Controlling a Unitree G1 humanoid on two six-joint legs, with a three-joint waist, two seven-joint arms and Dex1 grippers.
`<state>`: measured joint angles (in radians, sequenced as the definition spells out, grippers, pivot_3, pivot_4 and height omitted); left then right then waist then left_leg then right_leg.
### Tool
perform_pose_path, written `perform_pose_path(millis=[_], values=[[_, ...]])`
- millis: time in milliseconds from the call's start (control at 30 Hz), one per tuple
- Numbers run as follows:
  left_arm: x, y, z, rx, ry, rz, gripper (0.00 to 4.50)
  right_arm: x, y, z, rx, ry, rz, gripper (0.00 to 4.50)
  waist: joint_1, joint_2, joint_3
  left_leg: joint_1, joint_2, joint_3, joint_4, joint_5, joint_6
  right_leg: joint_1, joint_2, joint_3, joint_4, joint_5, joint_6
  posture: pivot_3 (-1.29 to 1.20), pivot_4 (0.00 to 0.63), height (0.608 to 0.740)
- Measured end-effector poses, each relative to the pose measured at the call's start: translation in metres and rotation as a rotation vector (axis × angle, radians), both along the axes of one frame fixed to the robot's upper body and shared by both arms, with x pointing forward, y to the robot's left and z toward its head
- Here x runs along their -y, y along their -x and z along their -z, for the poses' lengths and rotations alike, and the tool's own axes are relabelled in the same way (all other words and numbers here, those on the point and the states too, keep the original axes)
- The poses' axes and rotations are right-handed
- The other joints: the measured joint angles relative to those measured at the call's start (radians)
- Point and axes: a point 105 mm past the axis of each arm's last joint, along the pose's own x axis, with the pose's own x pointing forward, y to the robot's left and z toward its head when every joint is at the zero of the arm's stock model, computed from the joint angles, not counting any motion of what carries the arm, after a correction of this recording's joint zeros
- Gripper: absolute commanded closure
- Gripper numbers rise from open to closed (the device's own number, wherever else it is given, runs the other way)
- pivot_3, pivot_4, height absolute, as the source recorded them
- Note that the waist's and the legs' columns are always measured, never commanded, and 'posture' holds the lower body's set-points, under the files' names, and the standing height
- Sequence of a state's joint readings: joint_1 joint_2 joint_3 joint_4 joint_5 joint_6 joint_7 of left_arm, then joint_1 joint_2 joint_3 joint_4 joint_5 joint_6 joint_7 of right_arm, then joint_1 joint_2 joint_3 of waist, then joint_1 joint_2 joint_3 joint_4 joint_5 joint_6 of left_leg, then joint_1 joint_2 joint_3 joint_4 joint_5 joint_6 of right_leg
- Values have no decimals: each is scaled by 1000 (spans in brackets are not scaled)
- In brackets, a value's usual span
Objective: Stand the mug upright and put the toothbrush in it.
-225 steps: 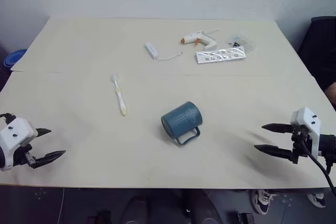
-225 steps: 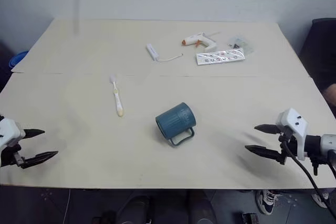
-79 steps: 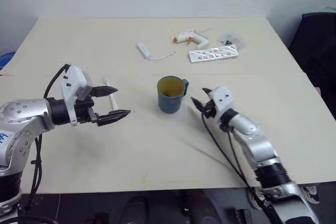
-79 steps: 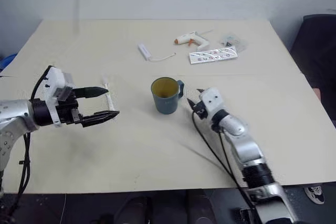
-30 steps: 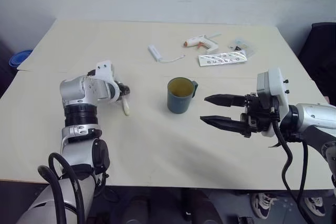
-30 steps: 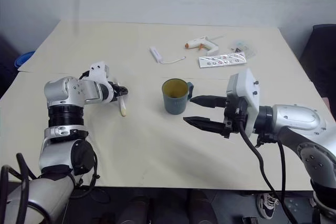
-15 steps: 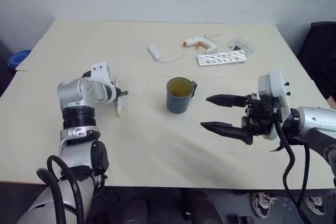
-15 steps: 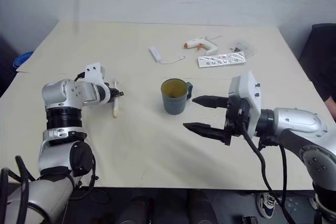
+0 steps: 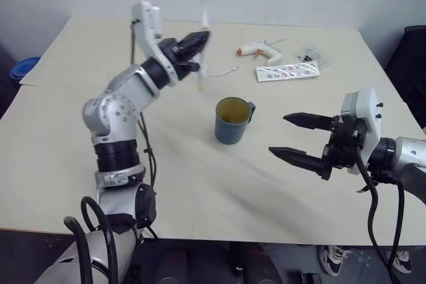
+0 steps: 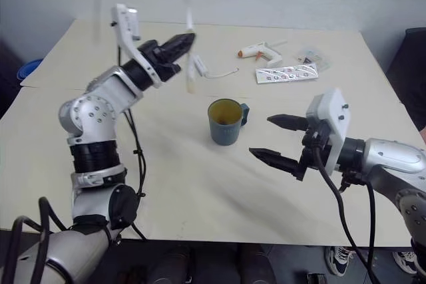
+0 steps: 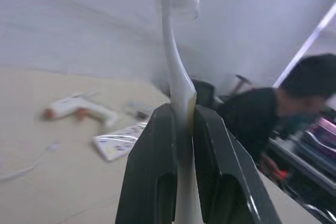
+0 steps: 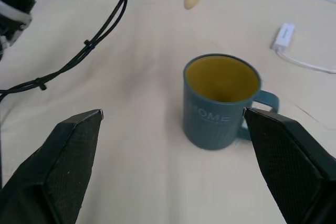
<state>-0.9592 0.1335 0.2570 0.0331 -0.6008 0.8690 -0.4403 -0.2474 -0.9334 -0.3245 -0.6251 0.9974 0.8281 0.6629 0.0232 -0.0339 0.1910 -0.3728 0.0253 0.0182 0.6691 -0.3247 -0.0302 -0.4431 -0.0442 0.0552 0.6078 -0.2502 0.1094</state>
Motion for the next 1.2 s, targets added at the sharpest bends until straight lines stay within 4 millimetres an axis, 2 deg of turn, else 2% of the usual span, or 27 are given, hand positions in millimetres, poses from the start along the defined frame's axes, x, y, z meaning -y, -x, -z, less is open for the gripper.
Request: perform_pose_path(millis=[67, 167, 300, 400, 467, 567, 700, 800, 867, 900, 1033, 1200], values=[[18, 9, 8, 53, -57, 55, 4315, 2, 0, 1, -4, -1, 19, 51, -2, 0, 0, 2, 0, 2, 0, 0, 1, 0, 1, 3, -1, 0, 0, 0, 150, 740], [33, 12, 17, 114, -117, 68, 4315, 6, -1, 0, -2, -7, 49, 51, -3, 0, 0, 3, 0, 2, 0, 2, 2, 0, 3, 5, 0, 0, 0, 0, 150, 740], [39, 2, 31, 162, -171, 21, 4315, 4, 1, -2, 4, -9, 57, 51, -4, 0, 0, 3, 0, 2, 0, 3, 4, 0, 3, 6, 1, 1, 0, 0, 150, 740], [37, -5, 35, 188, -171, -16, 4315, 3, 2, -3, 7, -12, 56, 51, -4, 0, 0, 2, 0, 2, 0, 3, 4, 0, 3, 5, 0, 1, 0, 0, 150, 740], [37, -7, 35, 202, -158, -32, 3616, 3, 2, -3, 7, -14, 62, 0, -1, 0, 0, 2, 0, 2, 0, 3, 5, 0, 3, 5, 0, 2, 0, 0, 150, 740], [38, -10, 39, 209, -148, -39, 2838, 3, 1, -4, 11, -15, 66, 0, 0, 0, 0, 2, 0, 2, 0, 3, 5, 0, 3, 5, -2, 2, 1, 0, 150, 740], [36, -7, 56, 176, -159, -18, 1617, 3, 0, -5, 13, -16, 65, 0, -1, 0, 0, 2, 0, 2, 0, 3, 5, 0, 3, 5, -2, 2, 1, 0, 150, 740], [30, -3, 60, 168, -172, -19, 750, 4, -1, -5, 10, -19, 64, 0, -1, 0, 0, 2, 0, 2, 0, 3, 5, 0, 3, 5, -1, 2, 1, 0, 150, 740], [19, 1, 58, 185, -191, -37, 170, 6, -4, -5, 8, -20, 68, 0, -4, 0, 0, 3, 0, 3, 0, 3, 5, 0, 3, 6, 0, 2, 1, 0, 150, 740], [11, 4, 57, 190, -206, -46, 35, 7, -5, -5, 8, -18, 72, 0, -6, 0, 0, 3, 0, 3, 0, 3, 5, 0, 3, 6, 0, 2, 1, 0, 150, 740], [-33, 17, 58, 183, -342, -41, 35, 10, -5, -1, -12, 6, 58, 0, -20, 0, 0, 3, 2, 2, -1, 3, 5, 0, 4, 5, 1, 1, 0, 0, 150, 740], [-106, 52, 54, 199, -675, 28, 35, 23, -2, 15, -95, 79, 27, 0, -31, 0, 0, 4, 2, 4, -3, 3, 5, -2, 4, 4, 2, -1, -4, 0, 150, 740]])
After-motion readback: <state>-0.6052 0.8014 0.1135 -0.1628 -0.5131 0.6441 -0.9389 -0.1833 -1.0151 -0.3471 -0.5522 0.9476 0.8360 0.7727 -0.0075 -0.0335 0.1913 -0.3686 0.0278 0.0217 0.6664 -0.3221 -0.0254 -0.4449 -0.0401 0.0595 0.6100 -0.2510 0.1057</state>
